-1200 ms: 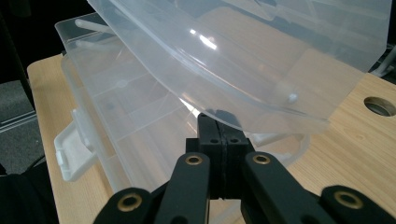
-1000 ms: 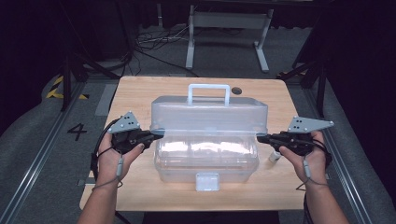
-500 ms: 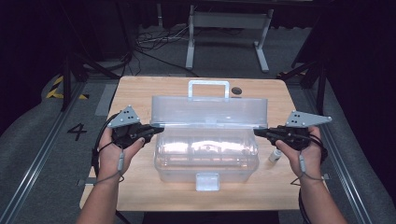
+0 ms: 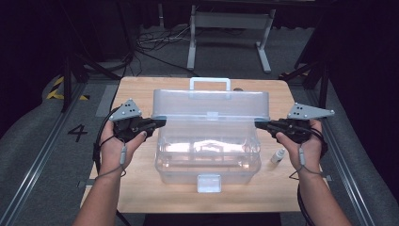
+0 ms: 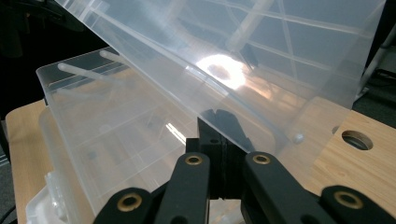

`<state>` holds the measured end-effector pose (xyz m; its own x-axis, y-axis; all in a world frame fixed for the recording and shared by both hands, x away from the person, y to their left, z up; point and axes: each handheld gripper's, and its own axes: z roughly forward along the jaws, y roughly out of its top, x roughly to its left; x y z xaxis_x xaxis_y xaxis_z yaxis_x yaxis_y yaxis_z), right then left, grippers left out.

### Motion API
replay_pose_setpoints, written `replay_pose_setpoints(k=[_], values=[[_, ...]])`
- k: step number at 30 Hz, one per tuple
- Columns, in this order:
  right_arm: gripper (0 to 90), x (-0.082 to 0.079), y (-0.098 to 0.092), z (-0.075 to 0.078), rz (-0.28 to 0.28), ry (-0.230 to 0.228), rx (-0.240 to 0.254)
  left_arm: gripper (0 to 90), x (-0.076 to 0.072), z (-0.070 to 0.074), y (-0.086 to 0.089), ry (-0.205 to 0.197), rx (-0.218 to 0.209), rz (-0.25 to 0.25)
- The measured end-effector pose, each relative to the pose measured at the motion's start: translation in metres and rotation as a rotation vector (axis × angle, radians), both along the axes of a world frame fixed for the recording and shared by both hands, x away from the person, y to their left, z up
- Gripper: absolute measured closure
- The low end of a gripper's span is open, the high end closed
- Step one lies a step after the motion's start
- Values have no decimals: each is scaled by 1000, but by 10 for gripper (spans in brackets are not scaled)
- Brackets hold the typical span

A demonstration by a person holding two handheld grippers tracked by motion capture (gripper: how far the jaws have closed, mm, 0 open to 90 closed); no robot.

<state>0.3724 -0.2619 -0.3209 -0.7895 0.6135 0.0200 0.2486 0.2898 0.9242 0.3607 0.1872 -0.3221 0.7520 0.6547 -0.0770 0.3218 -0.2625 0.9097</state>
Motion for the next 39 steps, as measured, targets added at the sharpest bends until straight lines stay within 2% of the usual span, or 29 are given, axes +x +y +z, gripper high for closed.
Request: replay_pose_setpoints(k=[17,27,33,35,39], values=[[900,17,1,10,-44,12,11,860,16,9,-1,-9,-21,30],[900,23,2,13,-64,15,14,849,21,12,-2,-12,-26,38],[900,25,2,15,-69,19,19,831,22,13,-3,-12,-30,41],[900,25,2,15,-71,18,18,808,19,13,-4,-17,-26,37],[900,25,2,15,-72,18,16,780,10,14,-3,-34,-43,35]])
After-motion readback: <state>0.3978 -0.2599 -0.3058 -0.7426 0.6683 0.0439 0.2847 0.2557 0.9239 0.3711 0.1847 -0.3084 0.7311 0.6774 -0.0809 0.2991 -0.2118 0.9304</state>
